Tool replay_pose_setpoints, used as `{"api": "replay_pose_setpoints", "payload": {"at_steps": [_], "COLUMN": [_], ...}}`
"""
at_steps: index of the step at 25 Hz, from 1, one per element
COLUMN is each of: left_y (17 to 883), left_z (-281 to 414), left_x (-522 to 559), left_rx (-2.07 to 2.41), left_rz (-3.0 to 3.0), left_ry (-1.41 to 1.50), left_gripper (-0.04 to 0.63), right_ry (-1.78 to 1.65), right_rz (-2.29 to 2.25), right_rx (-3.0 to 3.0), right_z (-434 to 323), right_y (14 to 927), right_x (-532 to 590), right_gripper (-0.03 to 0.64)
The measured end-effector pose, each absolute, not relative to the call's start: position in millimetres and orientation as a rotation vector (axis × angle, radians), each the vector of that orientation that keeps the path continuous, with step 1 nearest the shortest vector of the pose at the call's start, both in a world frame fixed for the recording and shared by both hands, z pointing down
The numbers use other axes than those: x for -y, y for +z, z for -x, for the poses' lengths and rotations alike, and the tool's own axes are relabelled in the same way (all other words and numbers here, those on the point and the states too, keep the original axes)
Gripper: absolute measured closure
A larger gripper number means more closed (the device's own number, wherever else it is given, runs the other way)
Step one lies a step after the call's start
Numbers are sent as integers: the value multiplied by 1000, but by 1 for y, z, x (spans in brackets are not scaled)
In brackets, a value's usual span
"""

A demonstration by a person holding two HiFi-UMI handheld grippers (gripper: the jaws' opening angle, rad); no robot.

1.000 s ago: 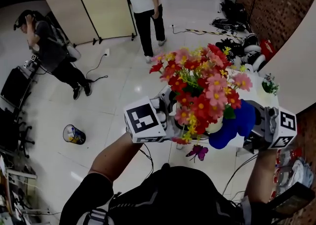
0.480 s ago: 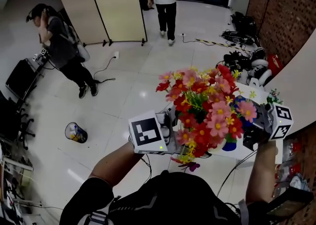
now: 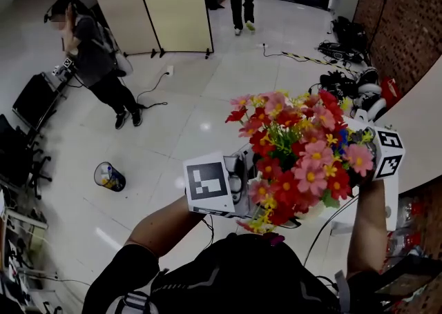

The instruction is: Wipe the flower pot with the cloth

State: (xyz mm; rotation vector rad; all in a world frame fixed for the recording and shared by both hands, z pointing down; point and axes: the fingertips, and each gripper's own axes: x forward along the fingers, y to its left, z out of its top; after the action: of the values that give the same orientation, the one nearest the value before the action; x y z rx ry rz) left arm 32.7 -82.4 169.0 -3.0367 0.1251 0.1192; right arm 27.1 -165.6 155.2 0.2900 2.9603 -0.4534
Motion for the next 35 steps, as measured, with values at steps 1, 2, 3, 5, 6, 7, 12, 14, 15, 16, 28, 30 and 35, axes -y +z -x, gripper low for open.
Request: {"api": "replay_pose_setpoints", "payload": {"at_steps": [1,2,3,5,6,7,12,14,15,16,28,30,35], "left_y": [170,170,171,171,171,170,170,175,178,181,201,205,196], "left_z": [-32,-32,-32,-33,-33,-33,-33,-32,-32,-32,-22,-24,-23], "left_x": [82,82,83,84,84,83,86,89,90,91,140,143,138], "left_rx": [-125,-122,-119,-116,-113,-110,-152,-166,-170,-174,-481,-531,-483], "left_rz": [3034,3031,3029,3030,3032,3033,3025,3015,3011,3011,3016,2997,3009], "left_ry": [110,99,91,89,97,108,95,88,85,84,32,4,88], "left_gripper": [8,8,8,8,8,8,8,8,8,8,8,8,8], "right_ry": [-459,-470,-479,-489,-489,-484,-490,-465,-444,-423,-238,-177,-199], "right_rz": [-281,-277,-287,-359,-396,-419,-469,-463,-447,-424,-103,-31,88], "right_rx": [-2950,-2941,-2938,-2937,-2936,-2934,-2907,-2895,-2900,-2908,-3048,-3110,-3001], "right_z": [-31,-33,-31,-23,-20,-18,-33,-46,-52,-58,-44,-32,-68], "right_y": [155,156,157,160,160,160,151,146,145,146,162,169,152], "right_x": [170,175,178,173,167,163,152,143,137,132,76,69,80], "right_gripper": [528,528,528,528,528,528,528,528,528,528,528,528,528]}}
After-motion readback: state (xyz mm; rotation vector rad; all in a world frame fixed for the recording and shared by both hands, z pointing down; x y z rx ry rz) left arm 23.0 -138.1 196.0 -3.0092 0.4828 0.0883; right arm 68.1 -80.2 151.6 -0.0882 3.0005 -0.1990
